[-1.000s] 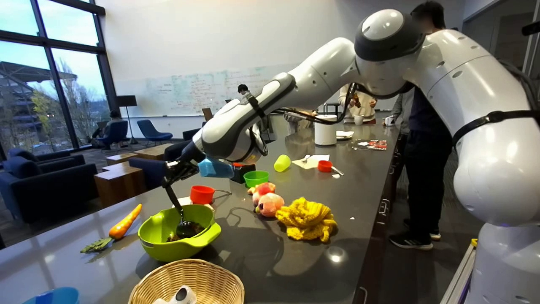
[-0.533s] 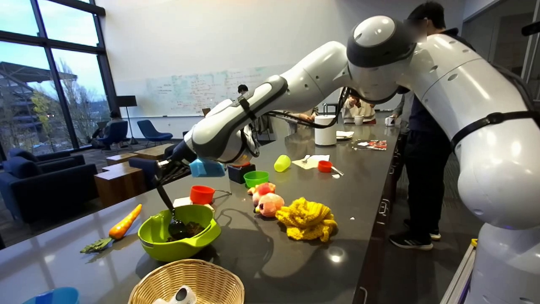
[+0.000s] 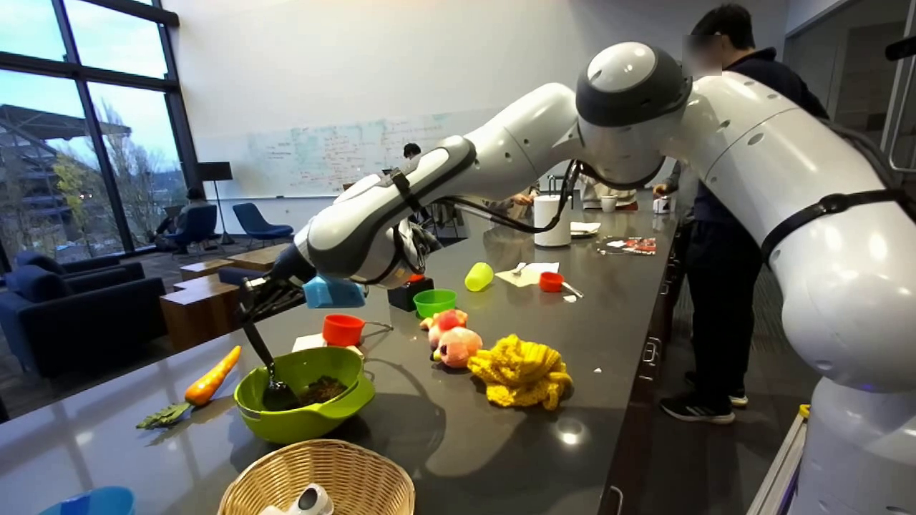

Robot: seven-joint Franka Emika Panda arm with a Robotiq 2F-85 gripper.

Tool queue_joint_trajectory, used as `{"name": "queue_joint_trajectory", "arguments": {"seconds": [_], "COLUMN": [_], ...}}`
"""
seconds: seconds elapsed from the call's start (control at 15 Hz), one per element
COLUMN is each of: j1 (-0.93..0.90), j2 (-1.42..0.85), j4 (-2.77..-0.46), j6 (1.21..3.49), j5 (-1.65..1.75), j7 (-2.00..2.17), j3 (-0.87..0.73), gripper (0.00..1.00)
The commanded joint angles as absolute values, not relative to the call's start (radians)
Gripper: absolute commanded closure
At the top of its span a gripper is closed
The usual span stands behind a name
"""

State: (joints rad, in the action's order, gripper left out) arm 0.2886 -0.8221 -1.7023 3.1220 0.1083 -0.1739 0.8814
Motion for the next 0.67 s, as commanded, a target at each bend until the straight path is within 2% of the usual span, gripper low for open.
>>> {"name": "queue_joint_trajectory", "arguments": {"seconds": [0.0,0.6], "j1": [0.306,0.489], "j2": [-0.812,-0.675], "j4": [-1.733,-2.004], "j6": [3.125,3.212], "j5": [0.110,0.106], "j7": [-0.180,-0.165], "j3": [0.914,1.042], "gripper": [0.99,0.99]}}
